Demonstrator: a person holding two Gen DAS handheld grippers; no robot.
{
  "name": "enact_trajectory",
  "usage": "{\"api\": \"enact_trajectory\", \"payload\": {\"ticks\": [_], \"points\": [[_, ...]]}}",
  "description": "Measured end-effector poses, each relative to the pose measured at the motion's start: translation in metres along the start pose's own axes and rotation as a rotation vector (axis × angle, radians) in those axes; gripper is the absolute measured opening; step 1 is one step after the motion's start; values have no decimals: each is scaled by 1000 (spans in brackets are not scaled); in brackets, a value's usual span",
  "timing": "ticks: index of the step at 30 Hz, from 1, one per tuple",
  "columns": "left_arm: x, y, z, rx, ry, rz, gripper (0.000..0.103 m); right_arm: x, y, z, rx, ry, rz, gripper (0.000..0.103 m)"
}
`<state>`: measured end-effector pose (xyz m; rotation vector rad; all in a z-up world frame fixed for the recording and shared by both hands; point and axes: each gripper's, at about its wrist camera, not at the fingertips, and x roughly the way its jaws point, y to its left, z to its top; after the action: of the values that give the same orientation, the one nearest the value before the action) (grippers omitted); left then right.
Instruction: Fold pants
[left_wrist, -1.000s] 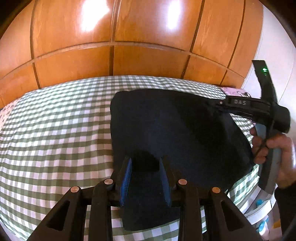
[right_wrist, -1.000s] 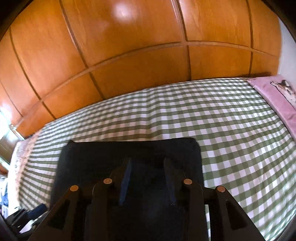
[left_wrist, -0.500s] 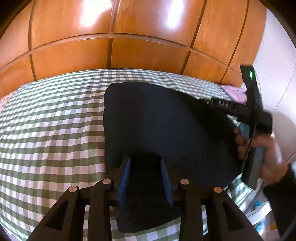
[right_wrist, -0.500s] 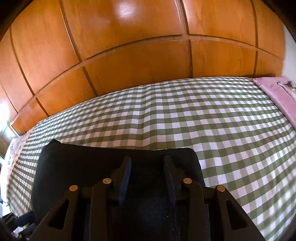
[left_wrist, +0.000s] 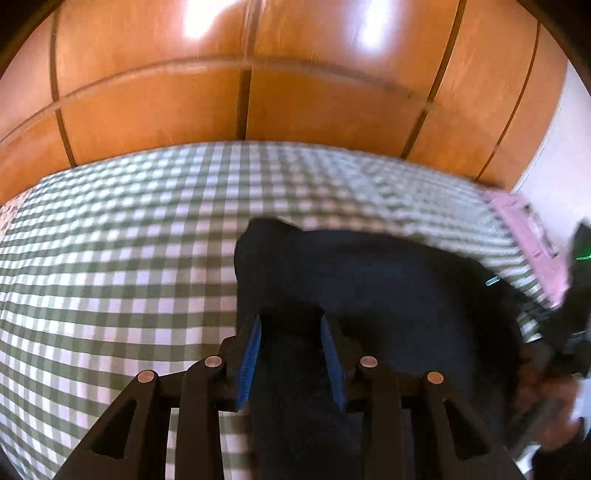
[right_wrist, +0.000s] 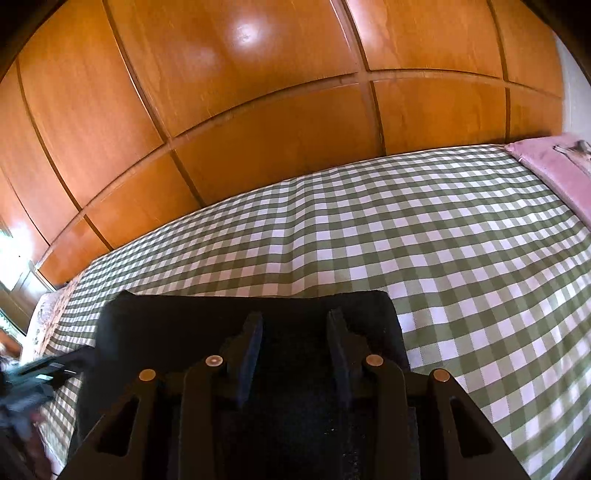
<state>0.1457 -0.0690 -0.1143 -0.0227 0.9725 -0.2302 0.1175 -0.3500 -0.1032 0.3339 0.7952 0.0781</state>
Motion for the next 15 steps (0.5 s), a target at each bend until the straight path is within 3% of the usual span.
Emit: {"api": "enact_trajectory", "payload": {"ticks": [4, 8, 9, 12, 15], "points": [[8, 4, -10, -18, -22, 11, 37, 0, -4, -1, 24, -5, 28, 36], [-10, 9, -9, -38, -50, 11, 38, -2, -4, -2, 27, -11, 33, 36], [-17, 10, -11, -47, -64, 13, 43, -3, -4, -3, 29, -14, 34, 36], [-34, 18, -13, -63, -97, -8, 72, -6, -3, -3, 33, -14, 36, 37], [-49, 21, -19, -61, -121, -28, 75, -10, 1, -1, 19, 6, 14, 38]]}}
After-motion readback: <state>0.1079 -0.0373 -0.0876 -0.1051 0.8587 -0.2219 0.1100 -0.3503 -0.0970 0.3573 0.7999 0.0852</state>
